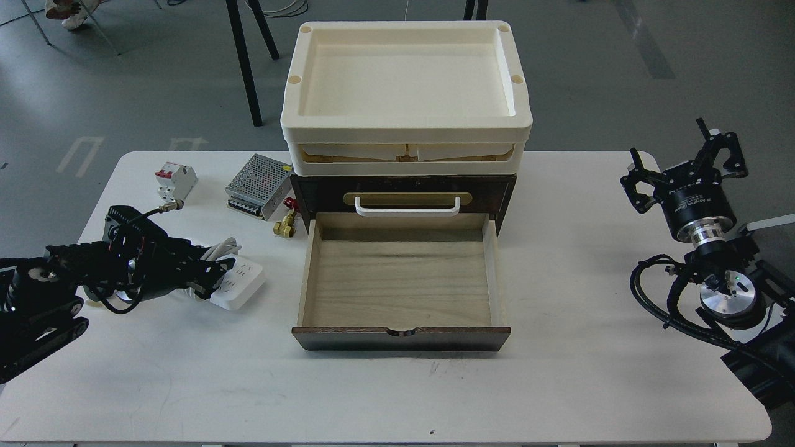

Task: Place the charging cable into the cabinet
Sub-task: 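Close the left gripper on the white power strip with its cable, then lift the power strip with the left gripper up over the cabinet, then lower the power strip with the left gripper into the open drawer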

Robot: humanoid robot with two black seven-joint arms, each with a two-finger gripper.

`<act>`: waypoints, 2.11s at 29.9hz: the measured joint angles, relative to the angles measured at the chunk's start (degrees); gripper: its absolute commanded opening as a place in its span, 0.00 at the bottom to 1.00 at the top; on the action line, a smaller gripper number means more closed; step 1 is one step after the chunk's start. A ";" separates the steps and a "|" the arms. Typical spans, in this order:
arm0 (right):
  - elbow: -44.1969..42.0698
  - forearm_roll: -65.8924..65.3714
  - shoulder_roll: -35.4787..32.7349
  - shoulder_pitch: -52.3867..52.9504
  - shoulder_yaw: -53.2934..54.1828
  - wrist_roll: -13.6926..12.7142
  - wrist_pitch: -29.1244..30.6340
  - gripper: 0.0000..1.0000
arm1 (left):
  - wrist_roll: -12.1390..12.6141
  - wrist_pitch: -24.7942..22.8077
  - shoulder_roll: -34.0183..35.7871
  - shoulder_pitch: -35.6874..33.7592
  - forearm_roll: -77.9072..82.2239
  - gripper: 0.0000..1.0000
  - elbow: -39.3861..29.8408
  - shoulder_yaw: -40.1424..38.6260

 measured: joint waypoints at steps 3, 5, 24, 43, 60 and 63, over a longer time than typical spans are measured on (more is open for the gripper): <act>0.00 0.00 0.00 -0.01 0.00 0.00 0.00 1.00 | -0.35 -0.18 1.01 -0.32 -1.43 0.00 -0.69 -0.12; 0.00 0.00 0.00 -0.01 0.00 0.00 0.00 1.00 | -0.54 -0.93 3.54 -0.52 -2.15 0.00 -2.83 -0.16; -0.09 0.00 0.01 -0.02 0.00 0.00 -0.23 1.00 | -1.80 -11.40 31.74 -25.86 -2.57 0.00 -33.56 -7.25; -0.33 -0.48 0.07 0.05 0.00 0.00 -0.44 1.00 | -2.02 -27.38 -7.05 -51.08 -3.00 0.00 -47.31 -7.38; -0.26 -0.62 0.10 0.07 0.00 0.00 -0.44 1.00 | 6.95 -27.38 -20.51 -22.03 -2.04 0.02 -41.59 -6.05; -0.23 -0.63 0.09 0.04 0.00 0.00 -0.44 1.00 | 7.18 -27.38 -20.12 -18.52 2.75 0.02 -39.01 -6.02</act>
